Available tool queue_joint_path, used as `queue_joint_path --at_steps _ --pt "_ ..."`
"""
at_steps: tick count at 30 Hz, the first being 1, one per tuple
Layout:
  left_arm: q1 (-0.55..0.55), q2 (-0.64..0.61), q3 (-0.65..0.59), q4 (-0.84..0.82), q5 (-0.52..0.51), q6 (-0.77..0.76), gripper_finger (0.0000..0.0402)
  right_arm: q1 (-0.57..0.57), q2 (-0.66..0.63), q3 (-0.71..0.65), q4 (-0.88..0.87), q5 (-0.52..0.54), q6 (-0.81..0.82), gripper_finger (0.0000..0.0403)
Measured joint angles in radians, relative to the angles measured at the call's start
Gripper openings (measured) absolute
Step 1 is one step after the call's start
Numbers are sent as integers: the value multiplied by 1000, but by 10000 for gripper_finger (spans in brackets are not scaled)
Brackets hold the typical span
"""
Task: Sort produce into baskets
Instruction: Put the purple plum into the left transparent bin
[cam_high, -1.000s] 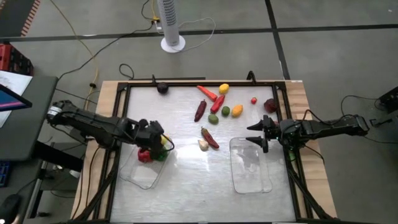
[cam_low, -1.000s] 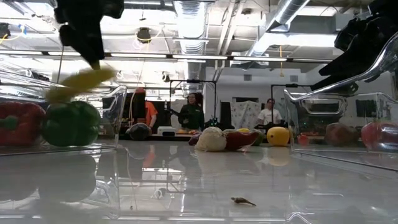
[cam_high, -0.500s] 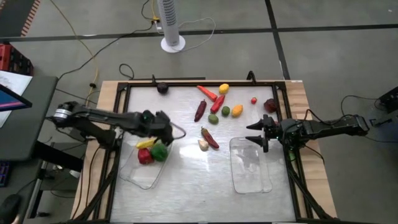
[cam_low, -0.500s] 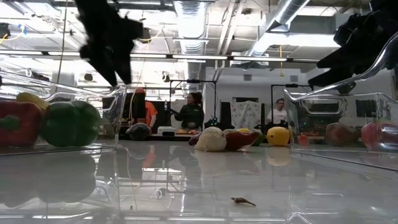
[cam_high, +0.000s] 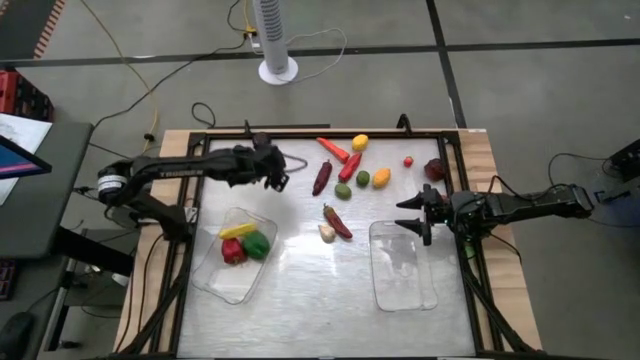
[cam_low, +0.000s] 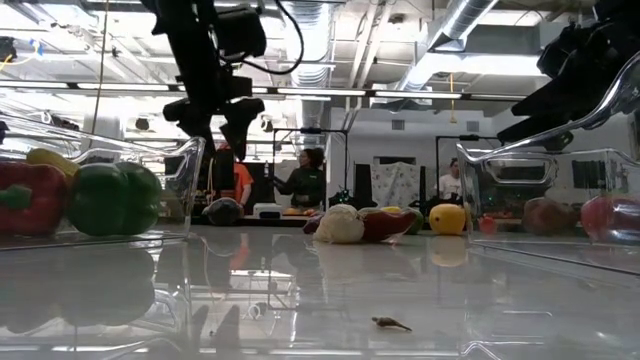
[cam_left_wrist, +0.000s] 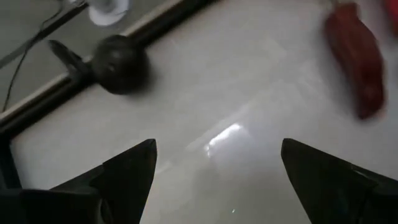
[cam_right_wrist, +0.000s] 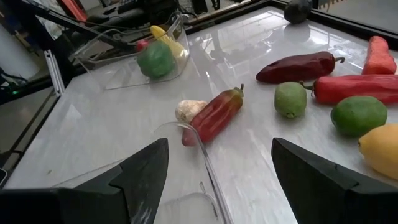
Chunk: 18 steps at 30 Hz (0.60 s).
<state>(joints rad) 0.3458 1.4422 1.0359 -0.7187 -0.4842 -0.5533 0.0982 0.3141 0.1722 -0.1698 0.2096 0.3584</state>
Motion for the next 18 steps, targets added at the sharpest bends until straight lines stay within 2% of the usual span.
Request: queue_joint_path --at_steps 4,9,14,18 --pt "81 10 0 104 10 74 336 0 0 0 1 0 0 310" --pt "127 58 2 273 -16 197 358 0 0 0 2 0 0 310" --pt "186 151 2 284 -35 235 395 10 0 0 -2 0 4 310" --pt "247 204 0 282 -36 230 395 29 0 0 -5 0 8 310"
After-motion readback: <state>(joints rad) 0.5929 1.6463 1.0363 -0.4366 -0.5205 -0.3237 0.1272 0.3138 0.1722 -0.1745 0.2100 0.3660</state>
